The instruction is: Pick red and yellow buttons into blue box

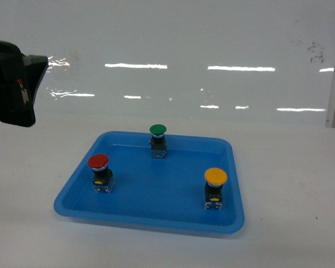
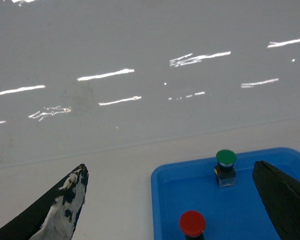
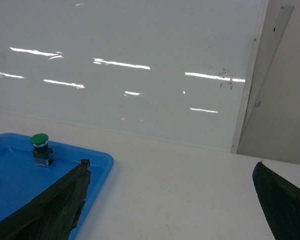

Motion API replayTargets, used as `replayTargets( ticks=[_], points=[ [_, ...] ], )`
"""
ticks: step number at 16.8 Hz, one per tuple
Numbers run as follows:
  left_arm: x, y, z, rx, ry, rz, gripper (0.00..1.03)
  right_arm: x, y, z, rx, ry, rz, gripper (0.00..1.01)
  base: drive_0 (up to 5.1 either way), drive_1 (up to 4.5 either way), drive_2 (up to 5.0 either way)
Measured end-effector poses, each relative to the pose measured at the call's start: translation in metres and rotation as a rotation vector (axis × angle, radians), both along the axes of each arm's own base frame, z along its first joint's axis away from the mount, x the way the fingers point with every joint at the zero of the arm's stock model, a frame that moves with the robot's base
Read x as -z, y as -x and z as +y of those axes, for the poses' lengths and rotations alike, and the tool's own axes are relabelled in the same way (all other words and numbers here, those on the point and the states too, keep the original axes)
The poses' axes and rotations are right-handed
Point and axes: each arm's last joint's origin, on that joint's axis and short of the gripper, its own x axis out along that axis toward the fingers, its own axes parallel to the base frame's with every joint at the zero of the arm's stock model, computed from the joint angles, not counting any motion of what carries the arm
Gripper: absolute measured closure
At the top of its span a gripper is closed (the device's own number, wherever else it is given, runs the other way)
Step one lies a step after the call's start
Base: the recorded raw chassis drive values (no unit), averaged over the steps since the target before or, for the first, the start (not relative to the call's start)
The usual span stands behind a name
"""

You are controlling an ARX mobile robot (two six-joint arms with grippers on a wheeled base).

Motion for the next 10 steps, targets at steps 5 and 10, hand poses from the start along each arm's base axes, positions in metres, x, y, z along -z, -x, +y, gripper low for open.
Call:
replayTargets(
  ticks=[5,10],
  points=[
    [-0.001,0.001,0.000,-0.001,-0.005,-0.008,0.05,-0.005,0.001,0.000,0.001,0.002,-0.035,0.03,0.0,0.00,0.0],
    [-0.001,0.001,0.000,-0.001,-0.005,-0.009,0.05,-0.009,-0.052,0.021,-0.139,0.004,0.015,0.03,0.0,0.00,0.0]
  ],
)
